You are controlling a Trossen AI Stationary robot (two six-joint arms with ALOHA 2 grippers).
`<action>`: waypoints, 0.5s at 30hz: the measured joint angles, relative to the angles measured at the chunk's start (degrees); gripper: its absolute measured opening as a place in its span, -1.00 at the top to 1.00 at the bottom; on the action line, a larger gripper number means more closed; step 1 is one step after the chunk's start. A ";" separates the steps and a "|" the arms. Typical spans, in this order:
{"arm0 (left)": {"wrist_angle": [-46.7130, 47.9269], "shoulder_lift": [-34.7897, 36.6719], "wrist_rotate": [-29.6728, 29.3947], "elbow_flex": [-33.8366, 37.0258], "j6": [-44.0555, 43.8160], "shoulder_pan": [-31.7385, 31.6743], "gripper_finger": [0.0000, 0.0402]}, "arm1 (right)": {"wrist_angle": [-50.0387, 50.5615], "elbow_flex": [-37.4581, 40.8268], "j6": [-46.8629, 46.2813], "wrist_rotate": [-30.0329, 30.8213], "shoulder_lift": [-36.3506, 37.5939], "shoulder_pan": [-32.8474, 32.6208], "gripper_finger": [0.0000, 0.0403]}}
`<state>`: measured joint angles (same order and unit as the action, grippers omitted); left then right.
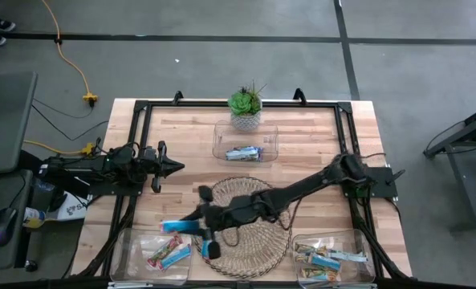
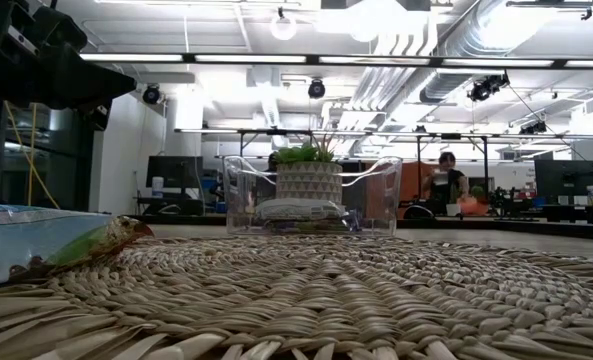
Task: Pick and place Granola Bars by type
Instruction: Put the red granola bar into the bottom left transparent bin
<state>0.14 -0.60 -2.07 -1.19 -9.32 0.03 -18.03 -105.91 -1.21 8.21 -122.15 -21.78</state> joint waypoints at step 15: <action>0.00 0.00 -0.02 -0.01 0.00 0.01 1.00 | 2.38 -24.31 -8.92 -7.45 -22.97 0.00 0.53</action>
<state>0.14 -0.60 -2.09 -1.20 -9.31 0.03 -15.65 -130.23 -10.13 0.75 -145.12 -21.78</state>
